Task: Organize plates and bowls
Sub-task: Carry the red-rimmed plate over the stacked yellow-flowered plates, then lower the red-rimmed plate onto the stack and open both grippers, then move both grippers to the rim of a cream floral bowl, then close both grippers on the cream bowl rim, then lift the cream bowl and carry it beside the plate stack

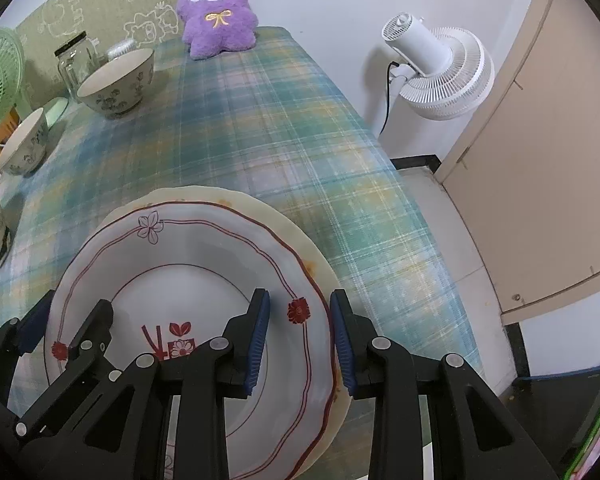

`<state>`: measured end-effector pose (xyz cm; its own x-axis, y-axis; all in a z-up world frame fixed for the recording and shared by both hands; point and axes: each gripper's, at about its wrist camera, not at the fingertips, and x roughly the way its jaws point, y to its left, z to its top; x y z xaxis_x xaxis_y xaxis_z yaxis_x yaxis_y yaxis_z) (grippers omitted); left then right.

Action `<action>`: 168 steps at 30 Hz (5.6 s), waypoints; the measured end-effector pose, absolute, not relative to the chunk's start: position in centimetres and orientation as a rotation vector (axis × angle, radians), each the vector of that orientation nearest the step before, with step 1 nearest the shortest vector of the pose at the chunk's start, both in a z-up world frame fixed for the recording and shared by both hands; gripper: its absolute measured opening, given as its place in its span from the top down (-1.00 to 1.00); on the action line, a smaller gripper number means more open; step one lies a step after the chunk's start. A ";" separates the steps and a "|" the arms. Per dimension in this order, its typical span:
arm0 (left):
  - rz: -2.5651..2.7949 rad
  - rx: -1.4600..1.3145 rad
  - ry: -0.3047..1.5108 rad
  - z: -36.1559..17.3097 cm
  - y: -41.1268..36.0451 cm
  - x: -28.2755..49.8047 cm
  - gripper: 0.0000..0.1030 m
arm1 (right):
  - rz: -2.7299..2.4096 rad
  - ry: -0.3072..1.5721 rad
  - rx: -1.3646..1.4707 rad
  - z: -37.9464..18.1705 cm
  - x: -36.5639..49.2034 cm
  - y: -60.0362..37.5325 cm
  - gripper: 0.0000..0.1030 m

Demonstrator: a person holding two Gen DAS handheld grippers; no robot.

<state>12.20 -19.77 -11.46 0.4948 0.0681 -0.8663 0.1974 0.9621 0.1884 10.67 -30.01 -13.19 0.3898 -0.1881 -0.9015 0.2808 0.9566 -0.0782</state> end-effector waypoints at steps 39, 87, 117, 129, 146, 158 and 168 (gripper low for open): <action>0.037 0.037 0.954 -3.7 -11.9 14.6 -0.42 | 0.074 0.958 0.018 -3.9 15.7 -22.5 -0.33; 0.056 0.034 1.019 -11.7 13.5 24.1 0.20 | 0.015 1.042 0.037 -10.8 26.5 4.1 0.15; -0.013 0.023 1.066 -11.3 11.0 21.2 0.61 | -0.046 1.083 0.065 -10.2 22.2 1.8 0.65; -0.072 0.041 1.061 -10.5 6.6 16.9 0.61 | -0.101 1.075 0.077 -9.1 17.2 -2.7 0.65; -0.062 0.030 1.115 -12.0 1.9 12.5 0.61 | -0.080 1.132 0.074 -10.8 12.9 -8.1 0.65; -0.025 0.026 1.127 -12.9 0.1 11.3 0.61 | -0.048 1.142 0.068 -11.8 11.9 -9.9 0.65; 0.007 0.041 1.137 -11.9 0.1 11.1 0.08 | 0.010 1.190 0.099 -11.2 12.3 -10.5 0.53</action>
